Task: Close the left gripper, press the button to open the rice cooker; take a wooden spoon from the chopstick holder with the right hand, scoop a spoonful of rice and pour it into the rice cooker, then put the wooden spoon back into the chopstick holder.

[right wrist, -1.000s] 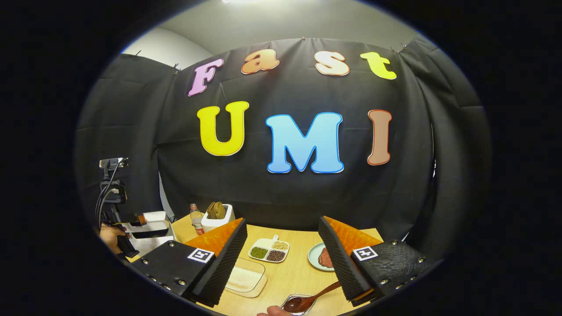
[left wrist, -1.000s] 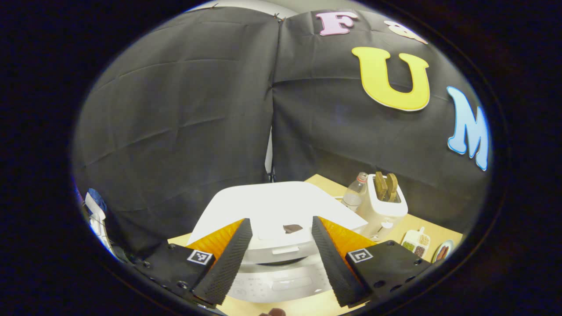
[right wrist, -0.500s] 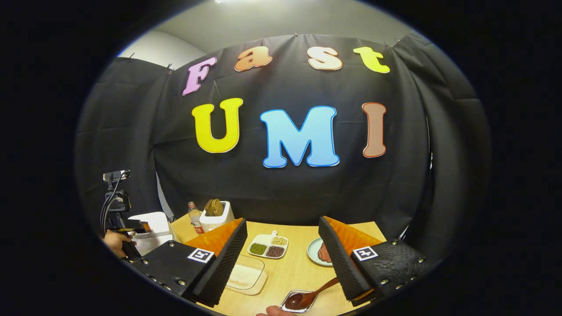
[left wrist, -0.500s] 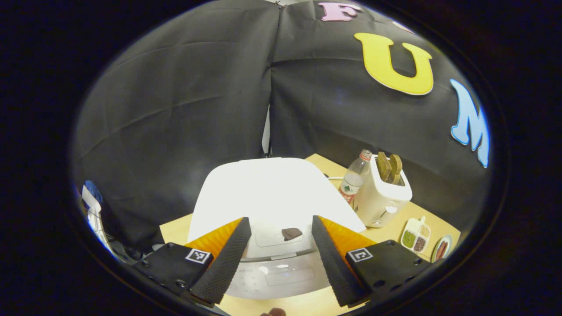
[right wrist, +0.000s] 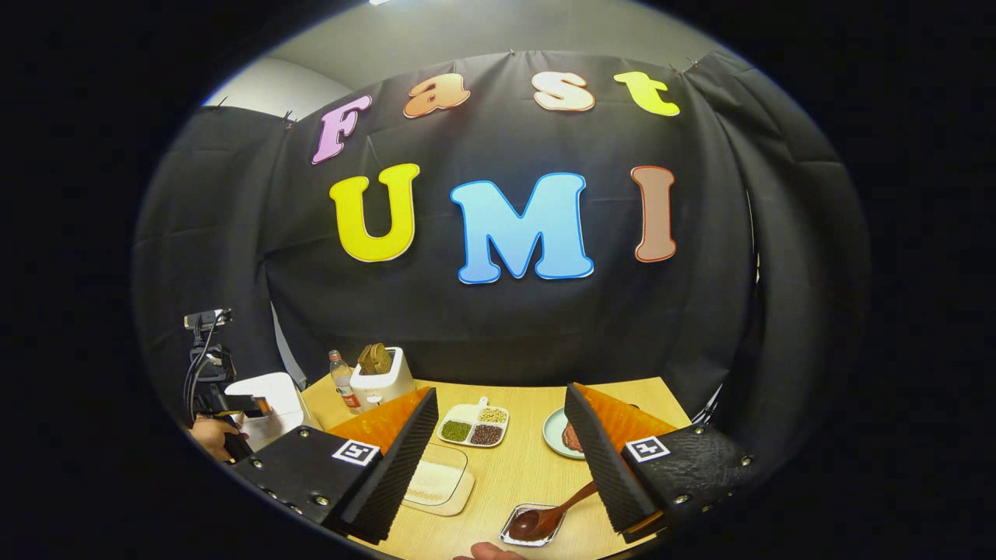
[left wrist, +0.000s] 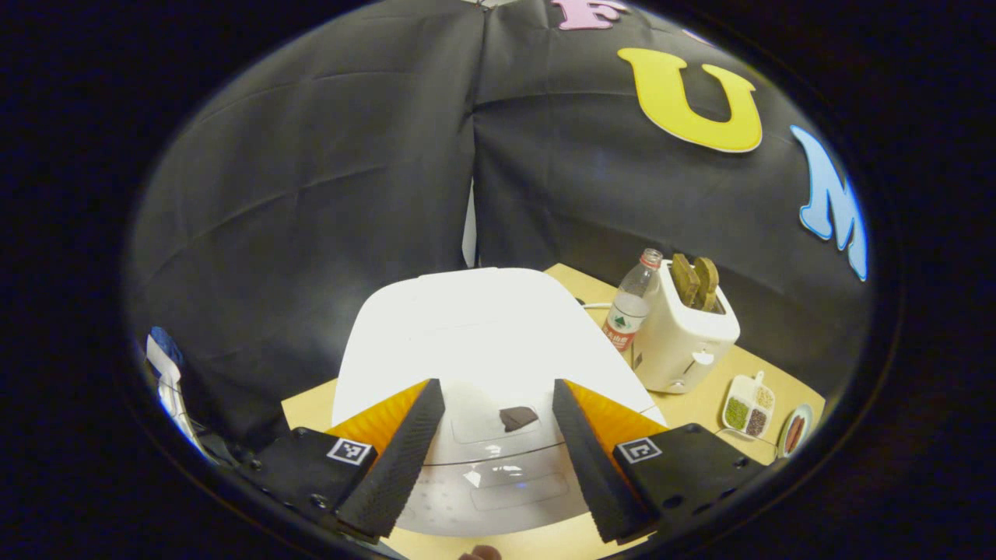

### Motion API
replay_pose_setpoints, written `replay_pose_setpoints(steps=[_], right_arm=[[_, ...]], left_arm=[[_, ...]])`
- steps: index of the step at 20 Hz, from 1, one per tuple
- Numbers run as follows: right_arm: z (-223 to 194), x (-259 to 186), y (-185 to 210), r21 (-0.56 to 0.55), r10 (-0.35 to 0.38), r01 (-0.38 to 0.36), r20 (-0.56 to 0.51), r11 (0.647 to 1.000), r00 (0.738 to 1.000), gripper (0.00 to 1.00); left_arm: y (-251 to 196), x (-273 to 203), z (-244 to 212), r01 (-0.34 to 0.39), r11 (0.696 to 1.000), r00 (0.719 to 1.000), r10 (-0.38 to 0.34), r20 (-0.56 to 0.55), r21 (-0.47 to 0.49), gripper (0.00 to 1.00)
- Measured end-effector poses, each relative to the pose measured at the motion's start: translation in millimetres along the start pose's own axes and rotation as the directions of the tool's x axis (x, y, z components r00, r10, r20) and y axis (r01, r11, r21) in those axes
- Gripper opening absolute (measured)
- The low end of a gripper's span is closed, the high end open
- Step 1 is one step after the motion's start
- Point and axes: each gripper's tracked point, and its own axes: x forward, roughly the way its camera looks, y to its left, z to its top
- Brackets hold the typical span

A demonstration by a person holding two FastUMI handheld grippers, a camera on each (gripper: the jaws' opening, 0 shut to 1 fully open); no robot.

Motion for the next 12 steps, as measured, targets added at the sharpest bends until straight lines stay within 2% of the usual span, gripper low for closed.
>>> replay_pose_setpoints(steps=[5, 7, 12], right_arm=[[4.1, -0.3, -2.0, 0.006, -0.005, 0.005, 0.006, 1.0, 1.0, 0.99], [4.7, -3.2, -3.9, 0.01, -0.011, 0.011, 0.009, 1.0, 1.0, 0.99], [5.5, -9.6, -11.3, 0.013, -0.031, 0.03, 0.012, 0.999, 0.999, 0.99]], left_arm=[[-6.3, 0.4, -2.3, 0.037, 0.998, 0.999, -0.037, -0.003, 0.057, 0.97], [-6.2, -5.6, -0.5, 0.057, 0.998, 0.998, -0.057, -0.005, 0.036, 1.0], [-16.1, -33.8, 30.1, 0.111, 0.993, 0.991, -0.114, 0.072, 0.037, 0.98]])
